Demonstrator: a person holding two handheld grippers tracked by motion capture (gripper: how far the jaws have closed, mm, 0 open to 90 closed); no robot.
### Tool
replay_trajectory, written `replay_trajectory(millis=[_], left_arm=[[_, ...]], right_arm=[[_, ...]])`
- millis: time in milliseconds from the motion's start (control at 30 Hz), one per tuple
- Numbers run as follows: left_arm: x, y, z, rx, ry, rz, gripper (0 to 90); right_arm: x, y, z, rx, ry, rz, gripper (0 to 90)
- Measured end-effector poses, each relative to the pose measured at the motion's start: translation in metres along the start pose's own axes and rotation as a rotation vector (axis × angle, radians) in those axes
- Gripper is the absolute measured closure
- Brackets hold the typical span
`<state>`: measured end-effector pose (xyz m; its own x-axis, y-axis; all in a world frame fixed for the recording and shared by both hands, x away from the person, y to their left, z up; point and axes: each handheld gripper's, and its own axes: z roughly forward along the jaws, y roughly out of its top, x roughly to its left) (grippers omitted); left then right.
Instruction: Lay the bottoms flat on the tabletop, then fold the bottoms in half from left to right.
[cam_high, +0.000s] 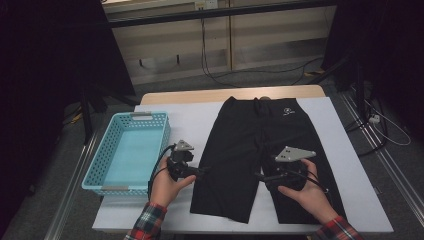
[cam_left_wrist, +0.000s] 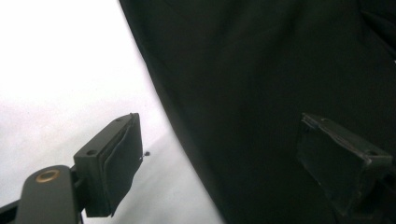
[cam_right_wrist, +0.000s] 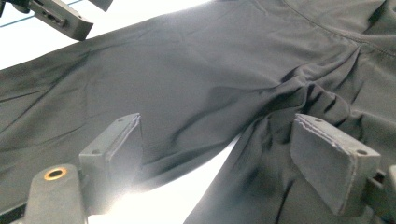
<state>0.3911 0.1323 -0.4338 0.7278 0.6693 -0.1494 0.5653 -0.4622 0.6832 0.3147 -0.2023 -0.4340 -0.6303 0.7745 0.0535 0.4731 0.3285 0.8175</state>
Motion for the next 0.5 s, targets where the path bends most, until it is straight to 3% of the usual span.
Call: replay_trajectory(millis=[500], left_arm=[[-0.0009, -0.0047, 0.0012, 0.020, 0.027, 0.016, 14.6]], right_arm=[[0.0001, 0.0000, -0.0009, -0.007, 0.002, -0.003, 17.4]])
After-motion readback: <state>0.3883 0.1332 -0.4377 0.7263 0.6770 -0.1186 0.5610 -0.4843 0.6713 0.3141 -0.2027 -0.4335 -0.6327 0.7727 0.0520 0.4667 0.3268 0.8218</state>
